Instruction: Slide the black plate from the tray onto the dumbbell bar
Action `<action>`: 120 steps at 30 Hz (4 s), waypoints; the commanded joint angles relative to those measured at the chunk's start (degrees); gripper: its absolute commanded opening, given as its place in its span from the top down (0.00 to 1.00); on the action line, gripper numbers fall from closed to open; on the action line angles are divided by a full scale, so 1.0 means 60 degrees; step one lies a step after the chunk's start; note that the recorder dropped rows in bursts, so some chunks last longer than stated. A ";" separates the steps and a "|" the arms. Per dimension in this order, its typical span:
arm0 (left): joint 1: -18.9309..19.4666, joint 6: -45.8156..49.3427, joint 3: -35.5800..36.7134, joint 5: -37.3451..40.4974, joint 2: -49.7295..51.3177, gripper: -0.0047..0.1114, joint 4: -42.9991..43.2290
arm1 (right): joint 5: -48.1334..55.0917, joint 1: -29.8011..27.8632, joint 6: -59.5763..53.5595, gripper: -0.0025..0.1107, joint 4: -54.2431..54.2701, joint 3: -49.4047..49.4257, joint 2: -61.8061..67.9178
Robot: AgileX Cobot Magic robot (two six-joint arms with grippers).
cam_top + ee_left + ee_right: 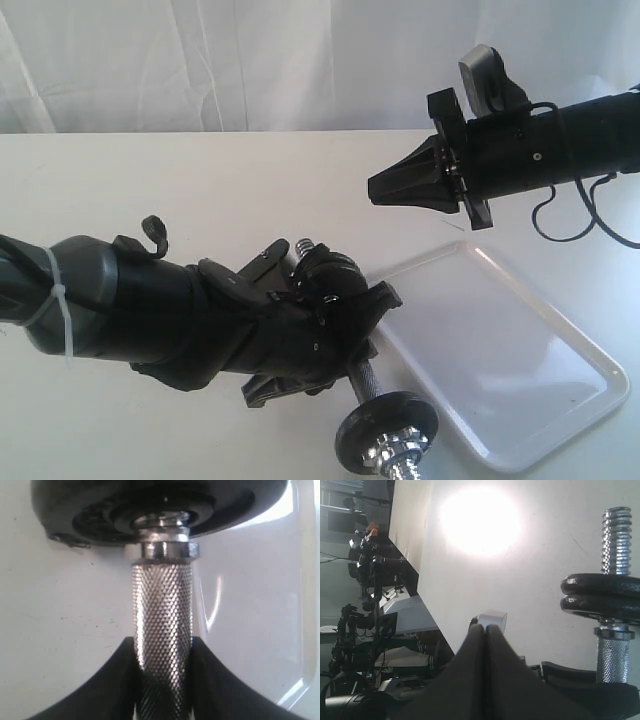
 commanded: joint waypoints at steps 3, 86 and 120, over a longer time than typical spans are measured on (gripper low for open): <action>-0.0037 0.0244 -0.0055 0.0042 0.0365 0.96 -0.0049 | 0.0058 -0.0038 -0.0031 0.98 0.0071 -0.0045 -0.0101; 0.3377 -0.0668 -0.0055 0.6785 -0.1762 0.38 0.5458 | 0.0058 -0.0038 -0.0031 0.98 0.0032 -0.0045 -0.0101; 0.3654 -0.4234 0.0534 0.9796 -1.3859 0.96 1.5243 | 0.0058 -0.0038 -0.2353 0.98 -0.0647 -0.0045 -0.0068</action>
